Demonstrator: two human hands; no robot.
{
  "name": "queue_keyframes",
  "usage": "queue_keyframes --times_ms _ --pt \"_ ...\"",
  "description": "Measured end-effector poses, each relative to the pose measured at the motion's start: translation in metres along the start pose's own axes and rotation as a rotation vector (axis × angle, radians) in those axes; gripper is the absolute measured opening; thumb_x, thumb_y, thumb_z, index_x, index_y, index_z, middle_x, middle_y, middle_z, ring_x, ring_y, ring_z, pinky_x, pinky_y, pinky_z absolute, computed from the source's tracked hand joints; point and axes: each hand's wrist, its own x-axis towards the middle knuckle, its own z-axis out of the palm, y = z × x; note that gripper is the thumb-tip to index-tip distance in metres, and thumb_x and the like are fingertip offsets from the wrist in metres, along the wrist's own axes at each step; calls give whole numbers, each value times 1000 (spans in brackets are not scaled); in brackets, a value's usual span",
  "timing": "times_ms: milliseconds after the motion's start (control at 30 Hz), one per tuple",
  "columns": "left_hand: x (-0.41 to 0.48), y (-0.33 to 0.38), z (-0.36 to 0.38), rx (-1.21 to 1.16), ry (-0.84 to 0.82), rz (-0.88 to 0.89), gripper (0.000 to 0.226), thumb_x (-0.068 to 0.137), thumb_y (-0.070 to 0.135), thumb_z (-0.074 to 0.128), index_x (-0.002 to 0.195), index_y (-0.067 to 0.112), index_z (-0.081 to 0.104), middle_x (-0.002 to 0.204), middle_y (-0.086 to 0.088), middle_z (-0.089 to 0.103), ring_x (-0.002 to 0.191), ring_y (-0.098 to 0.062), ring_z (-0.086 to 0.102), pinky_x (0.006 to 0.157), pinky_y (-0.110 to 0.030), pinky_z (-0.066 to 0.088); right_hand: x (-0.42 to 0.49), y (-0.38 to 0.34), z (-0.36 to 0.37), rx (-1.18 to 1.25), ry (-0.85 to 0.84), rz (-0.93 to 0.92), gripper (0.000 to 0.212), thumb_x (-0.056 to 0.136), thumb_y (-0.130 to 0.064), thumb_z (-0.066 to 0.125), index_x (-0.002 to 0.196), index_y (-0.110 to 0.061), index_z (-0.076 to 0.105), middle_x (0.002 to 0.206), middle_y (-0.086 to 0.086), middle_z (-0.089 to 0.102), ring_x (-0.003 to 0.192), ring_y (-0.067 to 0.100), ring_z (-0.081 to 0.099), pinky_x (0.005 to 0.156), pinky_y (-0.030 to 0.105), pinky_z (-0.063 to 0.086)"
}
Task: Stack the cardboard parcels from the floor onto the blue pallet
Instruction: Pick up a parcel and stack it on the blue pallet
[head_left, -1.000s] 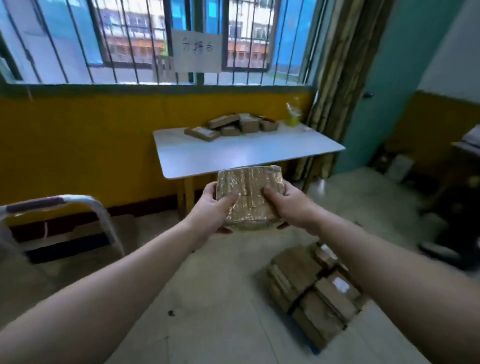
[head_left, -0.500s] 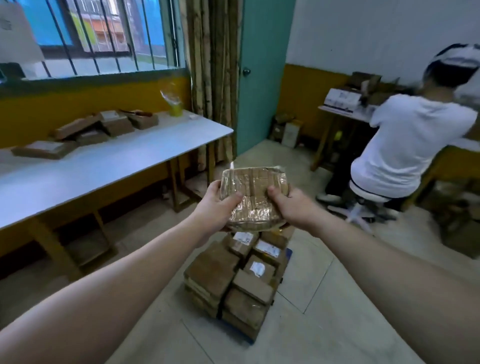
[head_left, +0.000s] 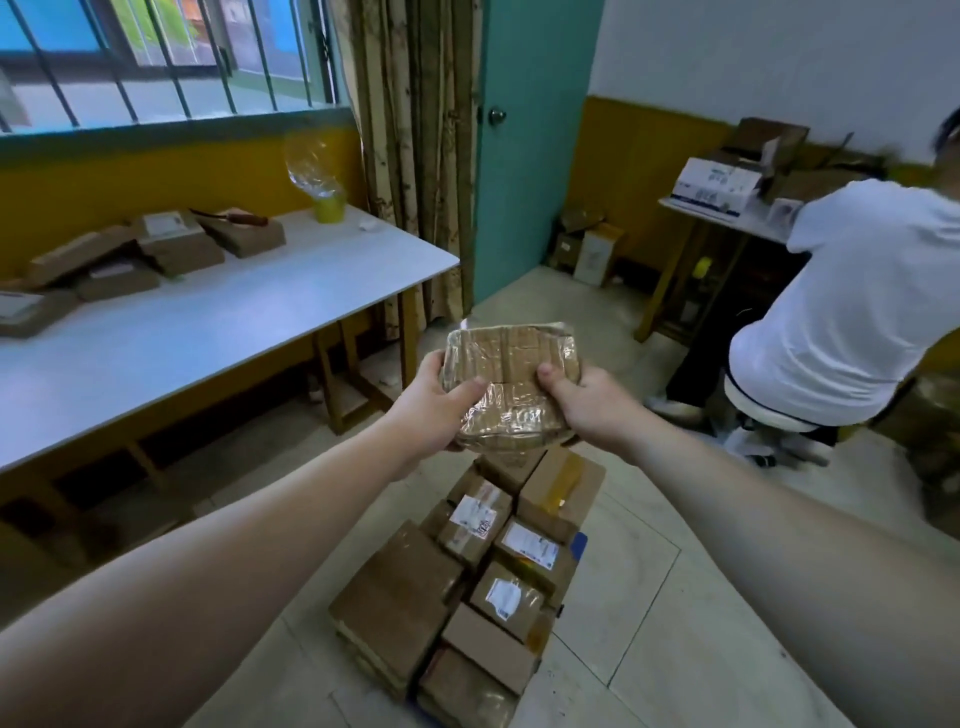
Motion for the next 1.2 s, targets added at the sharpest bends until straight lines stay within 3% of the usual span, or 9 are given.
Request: queue_keyframes --times_ms 200,300,433,533,633,800,967,1100,1200 --pt "52 6 24 -26 173 -16 42 89 38 58 122 45 33 106 6 64 83 -14 70 72 -41 59 80 11 -30 -9 -207 -63 28 95 -47 49 111 -24 52 96 5 69 85 27 68 73 43 58" --pt "66 12 45 -80 265 -35 37 89 39 59 118 44 36 104 6 65 79 -13 71 65 -37 59 114 14 -51 -50 -325 -95 17 95 -50 48 101 -34 49 91 0 70 79 22 70 64 38 59" --pt "76 18 61 -133 347 -47 38 90 36 59 119 42 36 104 5 65 78 -13 71 58 -31 56 140 14 -65 -71 -422 -141 33 95 -50 47 120 -29 47 88 -5 69 63 7 68 49 22 51" --pt "82 24 64 -139 384 -53 38 90 33 59 120 40 36 106 3 64 79 -15 71 58 -32 57 149 14 -67 -68 -461 -145 46 93 -53 47 129 -25 44 96 -2 70 74 14 69 60 32 58" --pt "86 28 61 -122 377 -49 36 91 32 58 119 39 37 106 0 66 77 -18 72 59 -34 57 157 14 -66 -116 -465 -148 72 88 -63 45 145 -22 31 123 9 62 98 27 65 78 42 58" --pt "97 26 56 -126 391 -67 36 91 31 58 119 38 36 106 -1 66 79 -19 71 60 -34 57 174 17 -60 -70 -489 -147 62 91 -58 46 142 -25 36 100 1 69 76 18 69 57 28 54" --pt "108 13 60 -130 476 -107 30 91 32 57 112 43 39 104 2 65 77 -15 71 59 -34 58 200 25 -48 -80 -577 -177 62 91 -59 44 143 -26 34 118 6 63 96 27 65 73 43 58" --pt "120 -10 63 -158 594 -194 27 91 35 56 108 47 40 103 3 65 74 -13 71 55 -33 56 229 45 -27 -79 -672 -196 80 87 -59 54 149 -45 5 146 7 40 123 33 51 97 54 47" --pt "132 -36 72 -159 667 -293 28 92 35 55 113 44 40 102 2 64 73 -15 71 55 -36 58 249 70 -16 -217 -714 -425 103 79 -48 70 146 -49 -8 158 -3 11 135 21 31 105 52 40"
